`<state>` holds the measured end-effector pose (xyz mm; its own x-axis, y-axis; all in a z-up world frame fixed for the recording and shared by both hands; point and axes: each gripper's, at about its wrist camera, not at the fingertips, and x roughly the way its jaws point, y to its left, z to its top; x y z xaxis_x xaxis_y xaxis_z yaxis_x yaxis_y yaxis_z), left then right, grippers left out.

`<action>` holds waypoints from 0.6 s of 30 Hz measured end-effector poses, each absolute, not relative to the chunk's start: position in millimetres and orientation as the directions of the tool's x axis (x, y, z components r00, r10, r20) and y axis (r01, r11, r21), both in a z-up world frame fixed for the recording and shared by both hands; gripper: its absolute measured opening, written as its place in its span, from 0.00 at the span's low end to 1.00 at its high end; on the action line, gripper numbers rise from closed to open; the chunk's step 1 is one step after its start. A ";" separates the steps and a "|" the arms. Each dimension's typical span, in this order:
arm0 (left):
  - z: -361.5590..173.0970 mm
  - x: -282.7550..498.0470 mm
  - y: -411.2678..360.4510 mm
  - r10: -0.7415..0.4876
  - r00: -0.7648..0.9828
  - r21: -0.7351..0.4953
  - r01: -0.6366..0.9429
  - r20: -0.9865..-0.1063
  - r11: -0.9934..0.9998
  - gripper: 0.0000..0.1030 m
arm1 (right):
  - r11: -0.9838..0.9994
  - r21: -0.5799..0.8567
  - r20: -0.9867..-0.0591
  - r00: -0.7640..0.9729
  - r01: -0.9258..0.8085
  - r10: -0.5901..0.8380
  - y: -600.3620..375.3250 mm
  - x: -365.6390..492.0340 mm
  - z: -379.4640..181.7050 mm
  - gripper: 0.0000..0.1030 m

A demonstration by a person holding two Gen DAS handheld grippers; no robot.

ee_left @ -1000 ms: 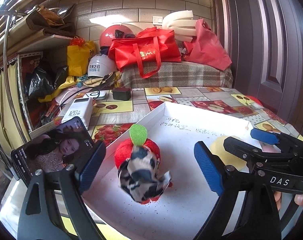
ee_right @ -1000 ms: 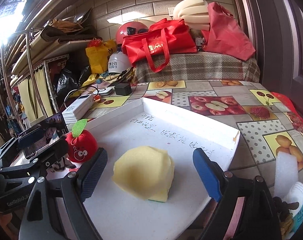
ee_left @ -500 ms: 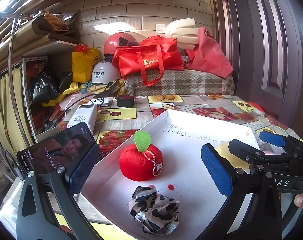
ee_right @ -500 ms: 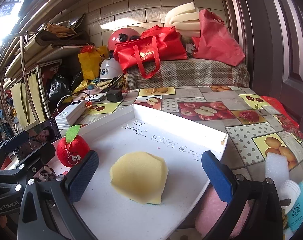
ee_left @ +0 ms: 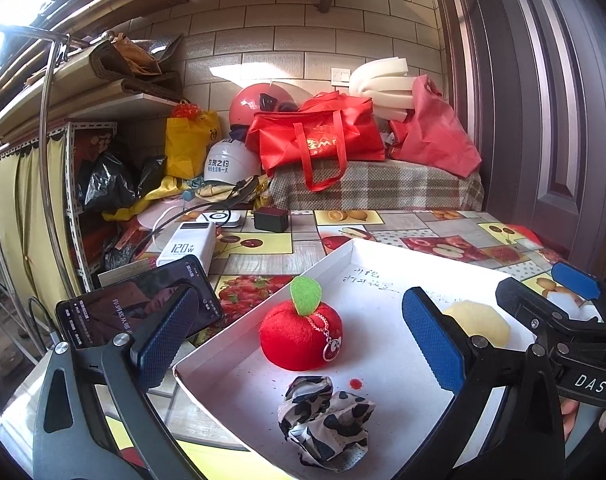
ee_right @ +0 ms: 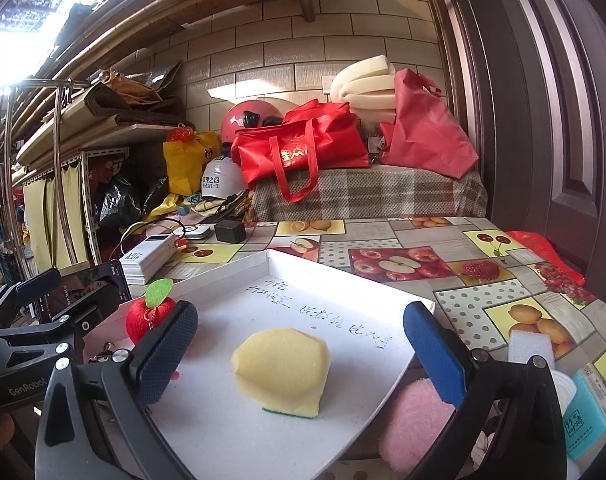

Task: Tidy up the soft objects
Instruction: 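Move both grippers back from the tray toward the pile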

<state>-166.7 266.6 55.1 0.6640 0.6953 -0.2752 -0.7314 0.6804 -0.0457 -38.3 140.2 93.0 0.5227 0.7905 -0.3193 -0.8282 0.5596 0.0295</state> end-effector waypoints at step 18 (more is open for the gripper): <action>54.5 -172.6 245.9 0.704 0.654 -0.034 -0.739 -0.278 0.673 1.00 | 0.492 0.079 -0.349 0.439 -0.867 0.828 92.5 -55.5 91.8 1.00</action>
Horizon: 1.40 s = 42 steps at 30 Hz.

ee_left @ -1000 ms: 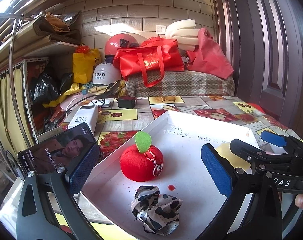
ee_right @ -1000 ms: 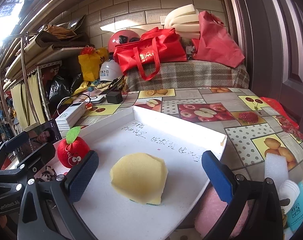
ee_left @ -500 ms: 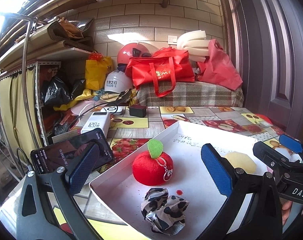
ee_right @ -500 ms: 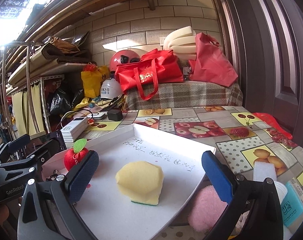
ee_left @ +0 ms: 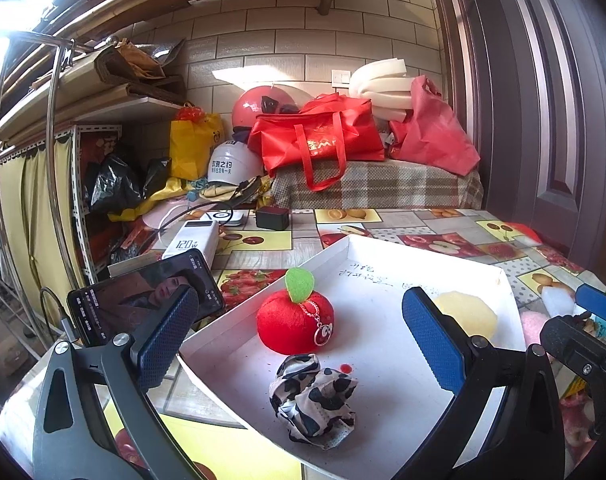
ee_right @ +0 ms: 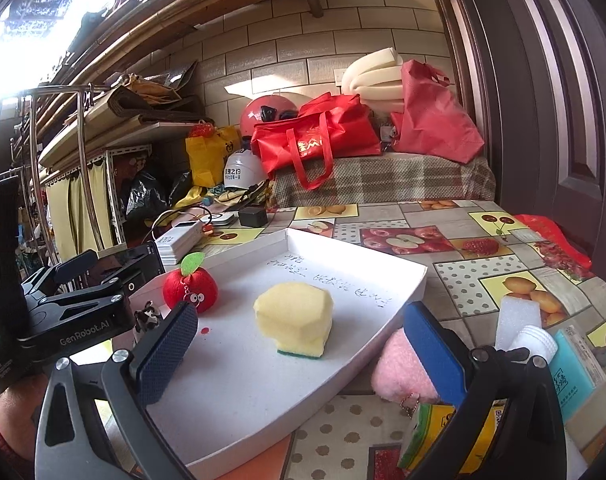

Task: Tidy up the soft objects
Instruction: 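Move both grippers back from the tray toward the pile, then grasp the yellow juice box with the left while the right grasps the white foam block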

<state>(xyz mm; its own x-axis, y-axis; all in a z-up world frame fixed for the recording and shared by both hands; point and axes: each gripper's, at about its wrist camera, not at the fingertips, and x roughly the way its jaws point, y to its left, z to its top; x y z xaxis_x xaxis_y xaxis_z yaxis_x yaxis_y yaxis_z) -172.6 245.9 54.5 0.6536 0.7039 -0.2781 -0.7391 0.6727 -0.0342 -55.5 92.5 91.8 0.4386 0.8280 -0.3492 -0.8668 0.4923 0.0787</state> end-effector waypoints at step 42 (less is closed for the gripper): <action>42.6 -68.8 102.3 0.168 0.829 0.053 -0.166 -0.533 0.985 1.00 | 0.470 0.088 -0.715 0.273 -0.878 0.644 -56.2 26.9 59.5 0.97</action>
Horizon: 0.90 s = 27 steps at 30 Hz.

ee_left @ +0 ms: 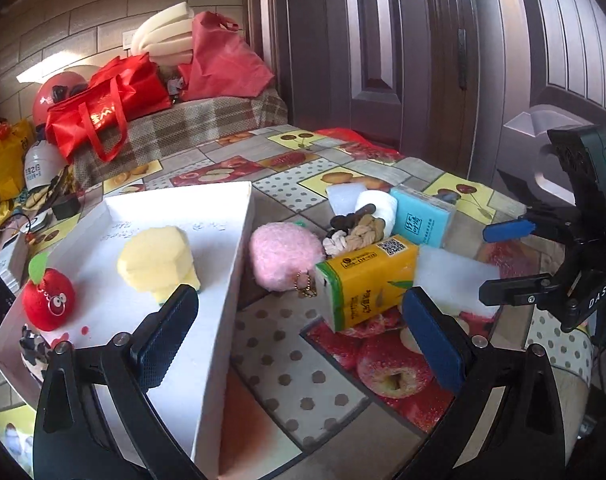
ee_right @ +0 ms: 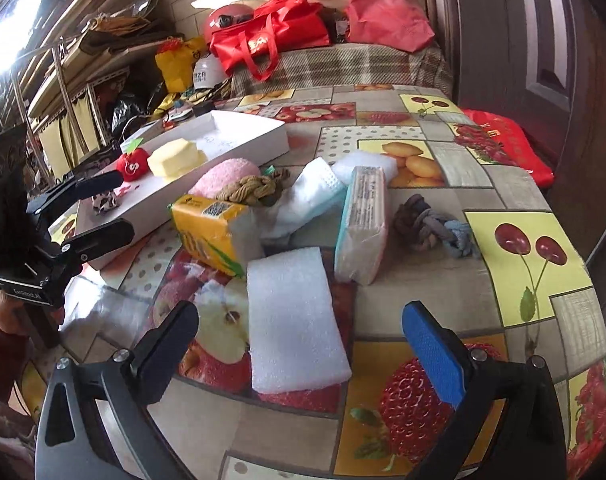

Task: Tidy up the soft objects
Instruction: 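Grasp the yellow juice box with the left while the right grasps the white foam block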

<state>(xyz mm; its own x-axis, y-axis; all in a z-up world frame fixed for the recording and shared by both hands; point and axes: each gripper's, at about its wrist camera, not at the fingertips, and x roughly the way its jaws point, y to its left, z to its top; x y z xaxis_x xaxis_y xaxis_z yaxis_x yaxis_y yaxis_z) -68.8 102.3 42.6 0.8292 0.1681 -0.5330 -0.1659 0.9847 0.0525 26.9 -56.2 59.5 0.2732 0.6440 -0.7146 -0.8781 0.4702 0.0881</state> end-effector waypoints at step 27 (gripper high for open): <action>48.3 -52.8 81.7 0.099 0.863 -0.017 -0.124 -0.495 0.992 0.44 | 0.469 0.104 -0.666 0.289 -0.877 0.688 -72.4 20.5 63.6 0.47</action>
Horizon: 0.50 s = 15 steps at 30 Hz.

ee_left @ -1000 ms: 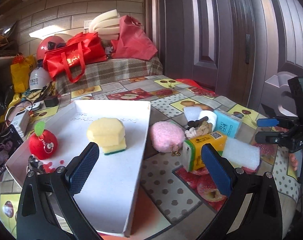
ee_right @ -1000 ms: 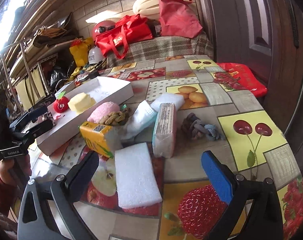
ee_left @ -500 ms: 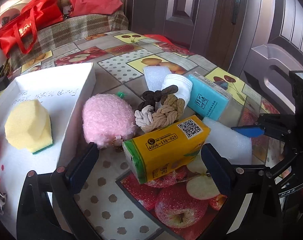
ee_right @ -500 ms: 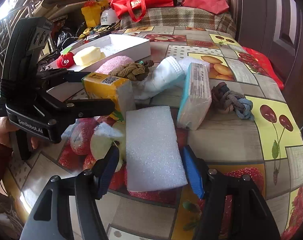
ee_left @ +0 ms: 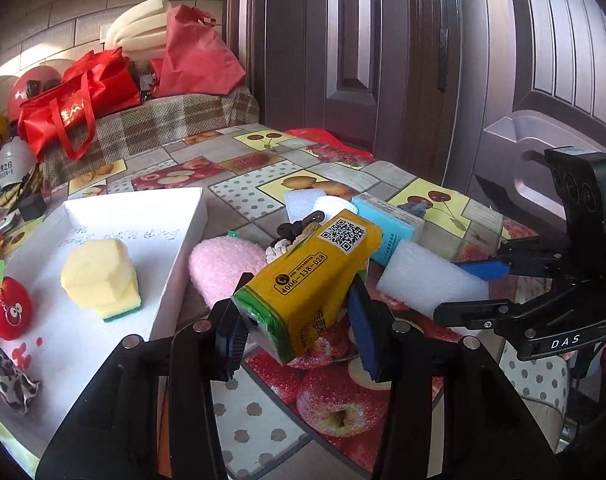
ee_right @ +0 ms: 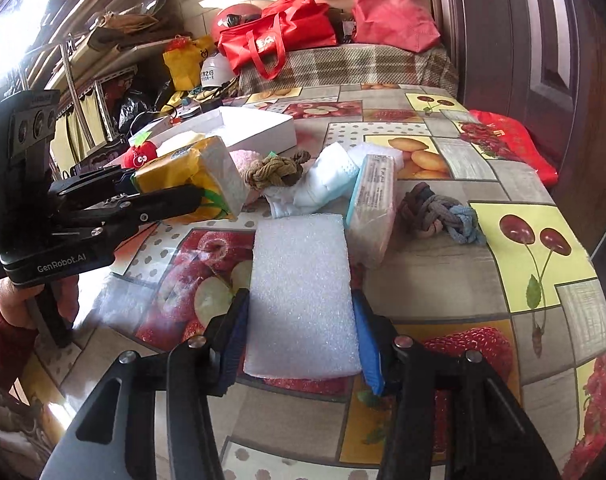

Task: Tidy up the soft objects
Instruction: 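Grasp the yellow juice box with the left while the right grasps the white foam block, then carry the juice box with the left and foam block with the right over the tray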

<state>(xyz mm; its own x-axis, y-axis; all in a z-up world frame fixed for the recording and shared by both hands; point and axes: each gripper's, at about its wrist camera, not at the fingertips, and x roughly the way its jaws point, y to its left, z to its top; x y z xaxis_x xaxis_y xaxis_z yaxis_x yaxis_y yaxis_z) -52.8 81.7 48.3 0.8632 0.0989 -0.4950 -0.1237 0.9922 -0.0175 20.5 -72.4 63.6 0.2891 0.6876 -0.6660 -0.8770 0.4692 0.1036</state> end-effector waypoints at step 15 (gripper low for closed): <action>59.1 -86.6 94.9 0.181 0.907 -0.031 -0.208 -0.381 0.978 0.44 | 0.619 0.106 -0.316 0.564 -0.778 0.763 -94.7 14.0 107.0 0.47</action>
<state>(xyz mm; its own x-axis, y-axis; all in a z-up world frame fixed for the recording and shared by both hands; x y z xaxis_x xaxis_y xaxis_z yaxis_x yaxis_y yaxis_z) -86.6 94.9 59.1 0.9067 0.1808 -0.3810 -0.2079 0.9777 -0.0308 14.0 -94.7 107.0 0.5636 0.7632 -0.3161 -0.7784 0.6188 0.1059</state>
